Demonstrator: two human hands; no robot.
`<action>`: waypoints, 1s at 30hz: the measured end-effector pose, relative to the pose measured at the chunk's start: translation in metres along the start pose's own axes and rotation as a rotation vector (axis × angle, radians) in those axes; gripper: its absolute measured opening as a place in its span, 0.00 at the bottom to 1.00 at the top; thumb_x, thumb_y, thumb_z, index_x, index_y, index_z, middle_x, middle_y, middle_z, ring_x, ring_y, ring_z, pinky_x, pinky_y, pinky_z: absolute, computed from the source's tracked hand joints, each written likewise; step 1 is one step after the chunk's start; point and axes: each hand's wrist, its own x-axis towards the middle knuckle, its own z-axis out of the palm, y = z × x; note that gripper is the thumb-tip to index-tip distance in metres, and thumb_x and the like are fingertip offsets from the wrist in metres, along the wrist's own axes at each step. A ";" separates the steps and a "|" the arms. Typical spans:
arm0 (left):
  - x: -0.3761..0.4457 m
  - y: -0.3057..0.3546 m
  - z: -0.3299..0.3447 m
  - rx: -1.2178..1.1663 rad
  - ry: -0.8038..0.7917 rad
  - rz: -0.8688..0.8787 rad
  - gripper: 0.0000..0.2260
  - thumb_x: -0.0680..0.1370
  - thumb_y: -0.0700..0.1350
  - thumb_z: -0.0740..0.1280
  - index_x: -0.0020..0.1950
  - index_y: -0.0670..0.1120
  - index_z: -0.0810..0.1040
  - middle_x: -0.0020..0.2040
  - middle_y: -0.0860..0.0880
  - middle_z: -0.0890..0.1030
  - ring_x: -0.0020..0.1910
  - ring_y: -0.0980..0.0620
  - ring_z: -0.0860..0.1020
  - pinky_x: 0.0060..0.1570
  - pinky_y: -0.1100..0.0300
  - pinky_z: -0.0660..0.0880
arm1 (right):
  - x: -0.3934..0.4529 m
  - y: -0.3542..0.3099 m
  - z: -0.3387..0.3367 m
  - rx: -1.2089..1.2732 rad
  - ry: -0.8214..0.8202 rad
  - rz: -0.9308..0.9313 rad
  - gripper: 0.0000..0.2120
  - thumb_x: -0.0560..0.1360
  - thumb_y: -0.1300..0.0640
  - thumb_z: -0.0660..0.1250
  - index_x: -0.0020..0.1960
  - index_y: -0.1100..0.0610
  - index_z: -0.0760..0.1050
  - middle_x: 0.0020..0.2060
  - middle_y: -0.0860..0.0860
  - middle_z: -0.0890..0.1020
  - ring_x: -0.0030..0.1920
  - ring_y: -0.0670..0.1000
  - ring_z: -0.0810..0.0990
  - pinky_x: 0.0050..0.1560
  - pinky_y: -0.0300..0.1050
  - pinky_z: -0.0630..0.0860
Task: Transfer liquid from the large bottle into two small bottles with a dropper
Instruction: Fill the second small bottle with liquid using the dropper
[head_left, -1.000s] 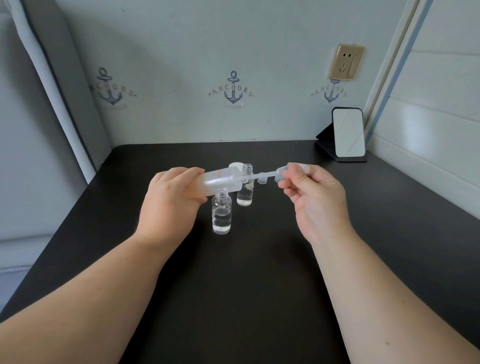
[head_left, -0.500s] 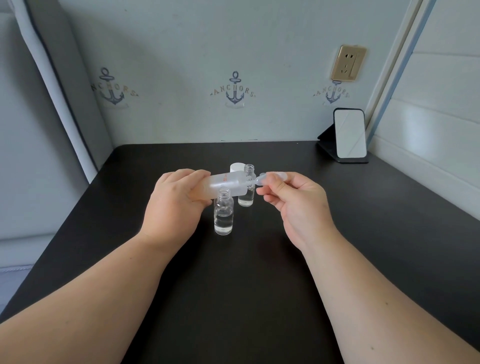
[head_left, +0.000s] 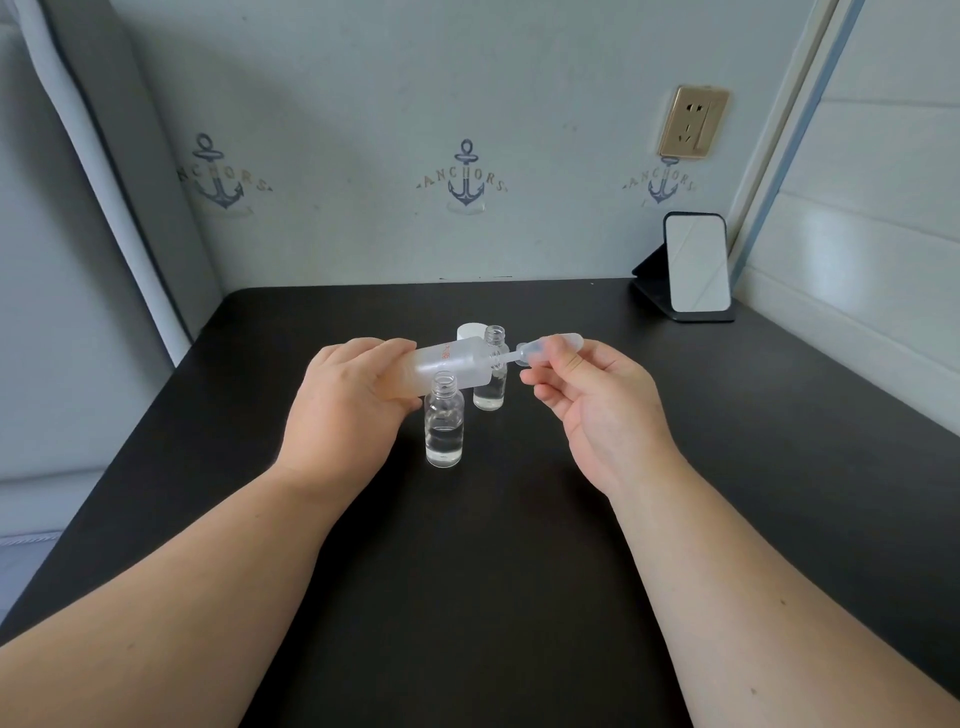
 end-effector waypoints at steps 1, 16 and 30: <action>0.000 0.000 0.000 -0.001 0.000 -0.005 0.18 0.74 0.43 0.76 0.64 0.52 0.82 0.57 0.55 0.80 0.60 0.47 0.73 0.57 0.57 0.67 | 0.000 0.000 0.000 -0.001 -0.004 0.000 0.06 0.77 0.58 0.72 0.47 0.62 0.84 0.45 0.57 0.87 0.42 0.52 0.86 0.43 0.39 0.80; 0.001 0.000 -0.004 0.003 -0.009 -0.062 0.20 0.72 0.42 0.77 0.64 0.52 0.81 0.56 0.55 0.80 0.57 0.47 0.74 0.56 0.58 0.67 | 0.005 -0.006 -0.011 0.152 0.034 0.009 0.12 0.68 0.51 0.75 0.44 0.60 0.84 0.45 0.55 0.87 0.41 0.51 0.86 0.43 0.38 0.80; 0.001 -0.004 -0.011 -0.089 0.042 -0.165 0.19 0.73 0.43 0.75 0.63 0.55 0.80 0.52 0.59 0.78 0.52 0.56 0.73 0.50 0.67 0.66 | 0.011 -0.023 -0.032 0.361 0.216 -0.017 0.09 0.79 0.55 0.70 0.51 0.61 0.81 0.40 0.51 0.86 0.39 0.47 0.84 0.41 0.38 0.80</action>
